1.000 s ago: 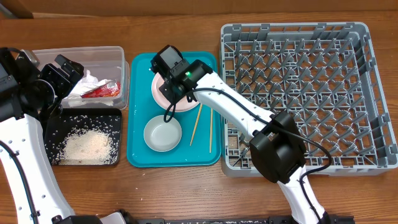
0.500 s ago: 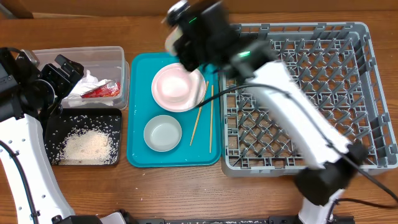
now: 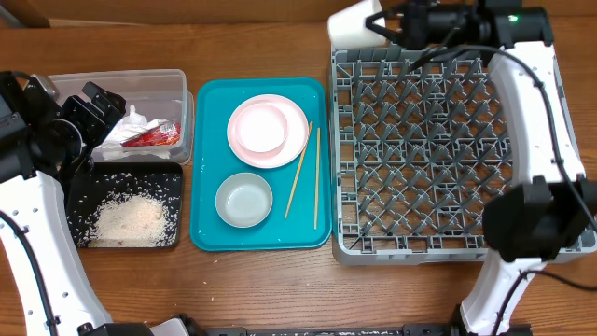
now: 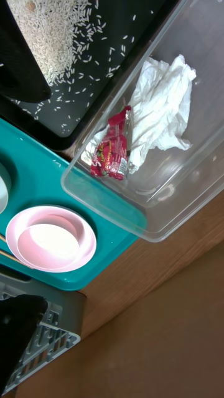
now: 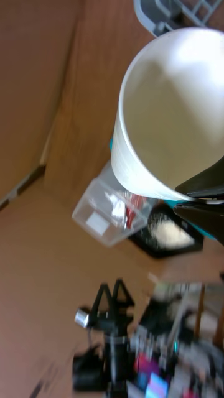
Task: Sort waste into correct bins and load items into the dishwasher
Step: 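Lift the white cup and carry it to the dish rack's back corner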
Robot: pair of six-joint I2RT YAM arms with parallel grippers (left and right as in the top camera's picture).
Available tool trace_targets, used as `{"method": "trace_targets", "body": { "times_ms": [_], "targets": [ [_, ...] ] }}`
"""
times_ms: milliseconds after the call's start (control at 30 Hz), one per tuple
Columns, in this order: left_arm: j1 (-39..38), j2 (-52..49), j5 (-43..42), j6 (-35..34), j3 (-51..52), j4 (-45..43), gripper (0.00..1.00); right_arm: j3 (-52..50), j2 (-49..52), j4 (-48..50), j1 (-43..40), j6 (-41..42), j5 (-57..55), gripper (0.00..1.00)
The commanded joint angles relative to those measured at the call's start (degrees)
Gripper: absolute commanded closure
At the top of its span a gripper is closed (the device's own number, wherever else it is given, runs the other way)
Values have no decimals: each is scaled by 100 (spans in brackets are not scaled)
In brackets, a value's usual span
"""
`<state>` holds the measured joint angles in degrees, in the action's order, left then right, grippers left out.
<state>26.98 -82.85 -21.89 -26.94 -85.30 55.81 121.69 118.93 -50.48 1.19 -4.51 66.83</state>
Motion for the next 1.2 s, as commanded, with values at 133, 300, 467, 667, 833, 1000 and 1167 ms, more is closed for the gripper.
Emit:
{"method": "trace_targets", "body": {
  "times_ms": [133, 300, 467, 667, 833, 1000, 1167],
  "targets": [
    [-44, 11, 2, -52, -153, 7, 0, -57, 1067, 92, -175, -4, 2068, 96],
    [-44, 11, 0, -52, -153, 9, 0, -59, 1521, 72, -111, -4, 2181, 96],
    [-44, 11, 2, -52, -153, 7, 0, -127, 1711, 70, -83, -7, 2177, 96],
    [-44, 11, 0, -52, -153, 9, 0, -313, 1729, 70, -83, -24, 1891, 96],
    [-44, 11, 2, -52, -153, 7, 0, -479, 1740, 149, -83, -24, 1700, 96],
    [-44, 11, 0, -50, -153, 7, 0, -603, 1753, 251, -63, -22, 1672, 96],
    [-44, 11, 2, -52, -153, 7, 0, -603, 1753, 439, 39, 22, 1585, 96]
  ]
}}
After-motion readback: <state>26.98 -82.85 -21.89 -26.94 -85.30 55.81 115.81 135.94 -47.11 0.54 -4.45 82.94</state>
